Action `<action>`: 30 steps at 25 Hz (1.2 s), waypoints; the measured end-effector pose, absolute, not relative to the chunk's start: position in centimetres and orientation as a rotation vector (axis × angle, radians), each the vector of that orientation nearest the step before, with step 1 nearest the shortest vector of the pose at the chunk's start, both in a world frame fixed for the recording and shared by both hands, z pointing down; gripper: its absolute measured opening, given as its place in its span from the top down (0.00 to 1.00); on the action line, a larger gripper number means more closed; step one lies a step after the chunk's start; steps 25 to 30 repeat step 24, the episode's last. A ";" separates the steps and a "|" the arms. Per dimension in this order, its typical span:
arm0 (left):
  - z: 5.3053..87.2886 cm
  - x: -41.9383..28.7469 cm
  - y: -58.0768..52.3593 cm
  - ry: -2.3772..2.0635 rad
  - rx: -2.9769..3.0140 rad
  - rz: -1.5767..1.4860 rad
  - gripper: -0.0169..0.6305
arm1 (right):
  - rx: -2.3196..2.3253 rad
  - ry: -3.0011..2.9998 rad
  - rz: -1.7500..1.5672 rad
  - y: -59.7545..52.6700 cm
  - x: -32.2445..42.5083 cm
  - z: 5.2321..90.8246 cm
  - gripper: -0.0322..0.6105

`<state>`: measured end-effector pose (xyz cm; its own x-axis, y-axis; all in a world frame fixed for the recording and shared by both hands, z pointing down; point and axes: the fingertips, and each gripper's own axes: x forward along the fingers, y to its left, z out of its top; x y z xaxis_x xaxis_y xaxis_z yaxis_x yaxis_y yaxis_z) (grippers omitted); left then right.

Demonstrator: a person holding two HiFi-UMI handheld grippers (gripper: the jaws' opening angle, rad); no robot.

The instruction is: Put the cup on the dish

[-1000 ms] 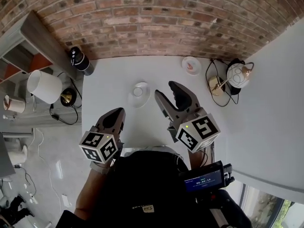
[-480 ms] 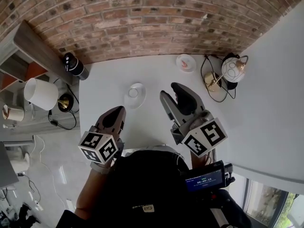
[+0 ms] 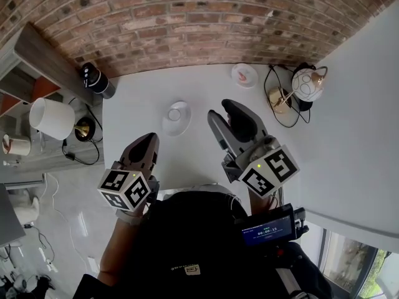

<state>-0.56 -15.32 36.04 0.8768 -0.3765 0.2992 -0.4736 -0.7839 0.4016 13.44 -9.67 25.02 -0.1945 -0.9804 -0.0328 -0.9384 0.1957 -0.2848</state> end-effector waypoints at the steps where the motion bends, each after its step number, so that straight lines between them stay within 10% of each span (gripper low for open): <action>1: 36.1 -0.6 -15.4 -0.623 2.569 0.281 0.97 | -1.847 2.263 -0.298 -9.7 13.4 25.1 0.69; 30: 36.7 -1.0 -15.5 -0.643 2.549 0.289 0.97 | -1.869 2.238 -0.347 -10.1 14.0 26.2 0.69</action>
